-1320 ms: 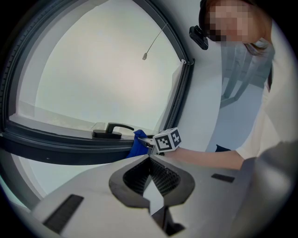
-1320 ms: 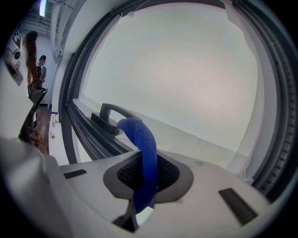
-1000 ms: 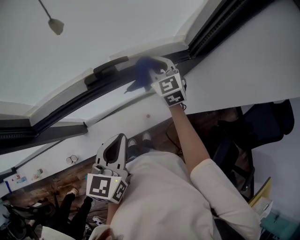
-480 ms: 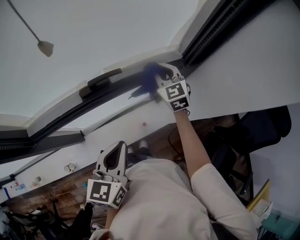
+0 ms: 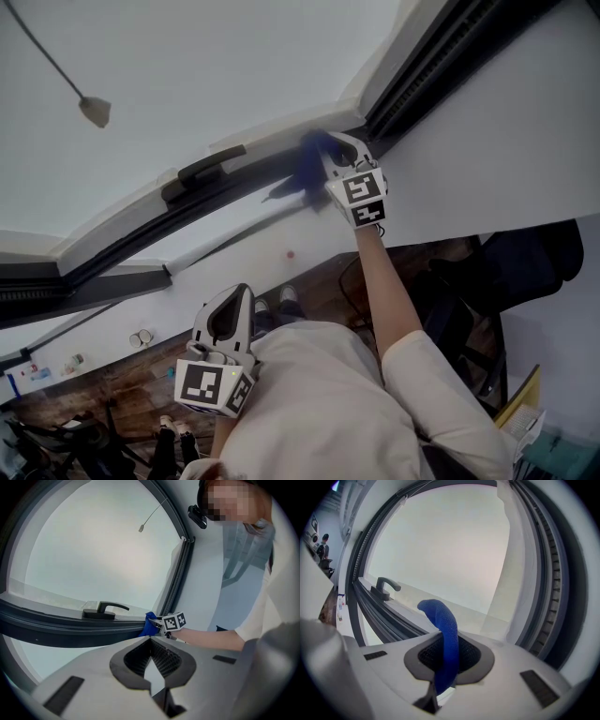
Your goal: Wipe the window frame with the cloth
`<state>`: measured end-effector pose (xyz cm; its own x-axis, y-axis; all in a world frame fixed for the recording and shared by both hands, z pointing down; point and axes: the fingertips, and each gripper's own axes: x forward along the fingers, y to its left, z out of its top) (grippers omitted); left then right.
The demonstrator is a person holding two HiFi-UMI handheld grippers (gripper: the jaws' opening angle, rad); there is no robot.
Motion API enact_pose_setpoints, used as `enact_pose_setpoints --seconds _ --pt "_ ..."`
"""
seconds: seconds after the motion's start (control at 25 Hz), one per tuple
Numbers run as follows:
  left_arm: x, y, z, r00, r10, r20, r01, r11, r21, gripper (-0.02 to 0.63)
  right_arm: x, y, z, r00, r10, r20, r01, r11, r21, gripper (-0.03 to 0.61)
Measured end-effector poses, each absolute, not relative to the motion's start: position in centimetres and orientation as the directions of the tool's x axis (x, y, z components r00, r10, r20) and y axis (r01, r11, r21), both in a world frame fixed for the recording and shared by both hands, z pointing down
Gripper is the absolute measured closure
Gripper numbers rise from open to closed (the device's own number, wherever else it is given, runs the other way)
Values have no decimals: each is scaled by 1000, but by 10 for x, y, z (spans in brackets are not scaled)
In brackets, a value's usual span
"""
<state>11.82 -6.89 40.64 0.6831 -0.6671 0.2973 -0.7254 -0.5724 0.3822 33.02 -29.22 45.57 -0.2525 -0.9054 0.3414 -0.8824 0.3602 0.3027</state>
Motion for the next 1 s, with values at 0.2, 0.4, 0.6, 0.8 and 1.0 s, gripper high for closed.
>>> enact_pose_setpoints --seconds 0.2,0.4,0.6,0.8,1.0 --pt "118 -67 406 679 -669 300 -729 -569 380 606 339 -293 457 -245 -908 341 -893 348 286 534" --pt "117 -67 406 674 -674 301 -734 -565 376 606 355 -296 456 -218 -916 336 -898 324 299 534" --pt "115 -67 406 671 -677 303 -737 -564 373 606 374 -298 456 -183 -921 343 -903 296 313 534" --pt "116 -66 407 666 -679 309 -742 -557 372 606 387 -300 456 -159 -926 343 -908 274 318 534" --pt "116 -67 406 660 -685 308 -746 -554 368 606 398 -303 456 -142 -928 345 -908 261 327 534"
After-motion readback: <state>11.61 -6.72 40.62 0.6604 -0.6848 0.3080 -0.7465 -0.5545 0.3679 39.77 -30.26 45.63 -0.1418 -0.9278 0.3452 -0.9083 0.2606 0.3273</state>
